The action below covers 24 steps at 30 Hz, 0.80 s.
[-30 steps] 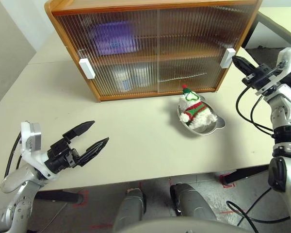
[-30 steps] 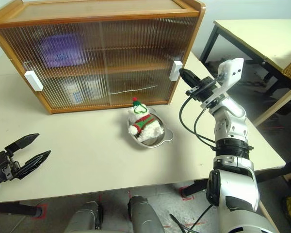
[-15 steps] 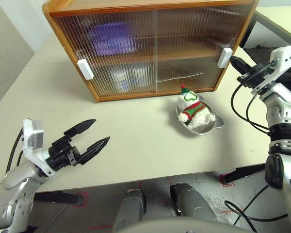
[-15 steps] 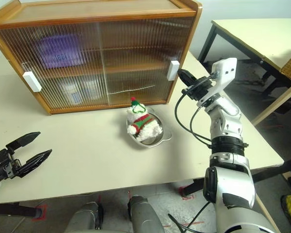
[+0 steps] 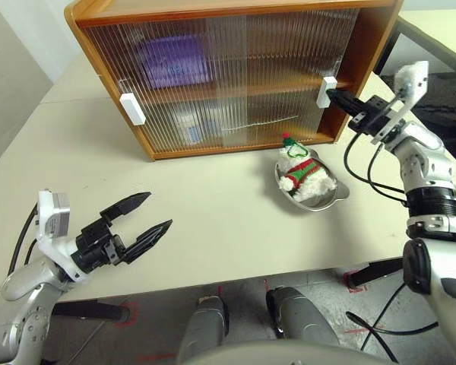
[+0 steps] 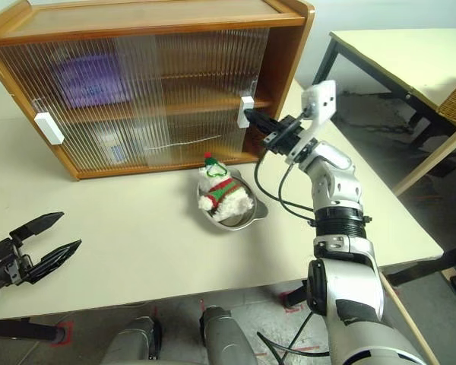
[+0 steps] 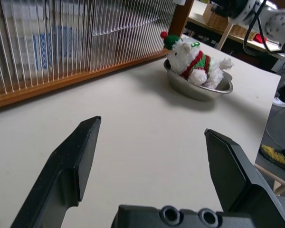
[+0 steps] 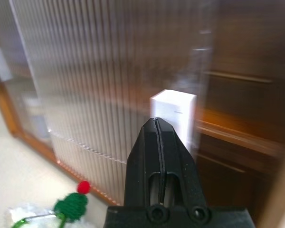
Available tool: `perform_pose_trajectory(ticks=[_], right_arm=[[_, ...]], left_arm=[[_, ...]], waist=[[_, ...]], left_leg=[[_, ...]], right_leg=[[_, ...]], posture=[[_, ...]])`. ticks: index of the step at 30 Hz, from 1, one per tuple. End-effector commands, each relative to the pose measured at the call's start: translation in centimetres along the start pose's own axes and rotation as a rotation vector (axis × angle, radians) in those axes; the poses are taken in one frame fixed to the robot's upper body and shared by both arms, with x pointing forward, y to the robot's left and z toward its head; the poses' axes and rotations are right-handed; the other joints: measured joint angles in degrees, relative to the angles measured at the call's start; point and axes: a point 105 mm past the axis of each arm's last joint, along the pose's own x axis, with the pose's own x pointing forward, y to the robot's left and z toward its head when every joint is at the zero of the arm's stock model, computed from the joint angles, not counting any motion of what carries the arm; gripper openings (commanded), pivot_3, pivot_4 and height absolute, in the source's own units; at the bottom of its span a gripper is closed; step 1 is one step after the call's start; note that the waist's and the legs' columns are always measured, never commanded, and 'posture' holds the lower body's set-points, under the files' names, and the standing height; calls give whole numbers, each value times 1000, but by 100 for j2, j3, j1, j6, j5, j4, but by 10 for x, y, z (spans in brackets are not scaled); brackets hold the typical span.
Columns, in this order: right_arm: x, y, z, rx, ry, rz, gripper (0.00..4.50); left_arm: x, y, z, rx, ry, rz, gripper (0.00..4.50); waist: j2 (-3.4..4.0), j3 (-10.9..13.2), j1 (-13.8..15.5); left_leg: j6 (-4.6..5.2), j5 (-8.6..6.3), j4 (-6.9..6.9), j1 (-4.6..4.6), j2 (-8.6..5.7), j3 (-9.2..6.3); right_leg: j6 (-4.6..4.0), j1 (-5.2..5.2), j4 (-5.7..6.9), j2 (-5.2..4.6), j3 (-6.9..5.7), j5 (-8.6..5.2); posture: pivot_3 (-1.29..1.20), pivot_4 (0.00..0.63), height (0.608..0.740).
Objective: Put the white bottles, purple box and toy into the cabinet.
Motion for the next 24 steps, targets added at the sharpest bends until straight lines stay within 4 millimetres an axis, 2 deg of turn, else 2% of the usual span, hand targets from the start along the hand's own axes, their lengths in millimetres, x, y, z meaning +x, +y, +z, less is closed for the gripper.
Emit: perform_pose_trajectory(ticks=[1,5,9,11,16,24], right_arm=[[16,14,-1,0,58,59,23],[22,22,0,3,77,85,23],[17,19,6,-3,72,88,23],[6,18,7,9,91,111,23],[-33,10,-5,60,225,123,23],[-41,-10,-18,44,272,2,23]], left_arm=[[-6,2,-1,2,19,16,4500],[-7,3,1,8,18,25,4500],[-10,3,1,9,16,32,4500],[-11,3,0,6,20,35,4500],[-9,4,-2,1,14,29,4500],[-6,6,-2,4,14,16,4500]], waist=[[0,0,2],[0,1,24],[3,3,69],[2,3,89],[-3,4,152],[0,8,87]], left_leg=[[0,0,-1,0,0,0],[-4,-2,-5,-2,1,-1],[-9,-5,-3,-24,1,-1],[-13,-6,-3,-31,1,-1],[-29,-16,-1,-34,2,1],[-29,-16,-1,-23,16,3]], right_leg=[[-2,0,0,0,0,-1],[-6,-4,0,0,-1,-6],[-6,-27,-1,0,-1,-8],[-7,-33,-1,0,-1,-10],[-8,-32,-3,0,-2,-26],[-9,-30,2,17,2,-19]], posture=[[-114,107,740],[-103,111,740],[-105,113,740],[-107,113,740],[-124,114,740],[-129,115,740]])
